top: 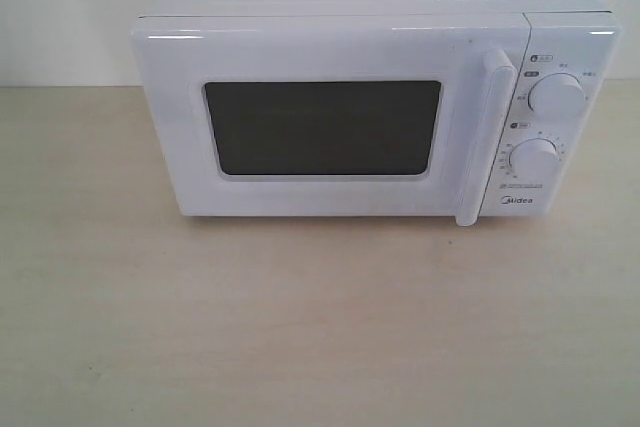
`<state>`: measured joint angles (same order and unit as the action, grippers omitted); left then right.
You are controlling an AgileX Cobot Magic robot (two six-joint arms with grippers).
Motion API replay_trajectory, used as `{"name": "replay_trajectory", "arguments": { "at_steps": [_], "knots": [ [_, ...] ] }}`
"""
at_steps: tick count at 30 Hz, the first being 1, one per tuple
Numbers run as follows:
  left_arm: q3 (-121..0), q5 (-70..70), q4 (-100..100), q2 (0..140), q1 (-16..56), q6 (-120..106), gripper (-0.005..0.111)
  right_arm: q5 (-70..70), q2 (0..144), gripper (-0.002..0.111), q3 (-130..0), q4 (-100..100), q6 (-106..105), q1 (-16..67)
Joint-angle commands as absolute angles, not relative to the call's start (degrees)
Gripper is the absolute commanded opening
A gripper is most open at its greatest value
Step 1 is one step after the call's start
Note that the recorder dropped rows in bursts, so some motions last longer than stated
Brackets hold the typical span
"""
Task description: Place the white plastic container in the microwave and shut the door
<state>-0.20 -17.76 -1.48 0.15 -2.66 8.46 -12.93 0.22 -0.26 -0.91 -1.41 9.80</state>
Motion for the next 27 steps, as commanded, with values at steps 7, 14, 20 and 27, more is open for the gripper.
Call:
{"name": "replay_trajectory", "arguments": {
  "at_steps": [7, 14, 20, 27],
  "knots": [
    [0.0, -17.64, -1.31, 0.0, -2.79, 8.57, 0.004, -19.52, 0.0, 0.0, 0.0, -1.92, -1.41, 9.77],
    [0.0, -17.64, -1.31, 0.0, -2.79, 8.57, 0.004, -19.52, 0.0, 0.0, 0.0, -1.92, -1.41, 9.77],
    [0.0, -17.64, -1.31, 0.0, -2.79, 8.57, 0.004, -19.52, 0.0, 0.0, 0.0, -1.79, -1.41, 6.02],
    [0.0, -17.64, -1.31, 0.0, -2.79, 8.57, 0.004, -19.52, 0.0, 0.0, 0.0, -1.79, -1.41, 2.32]
  ]
}}
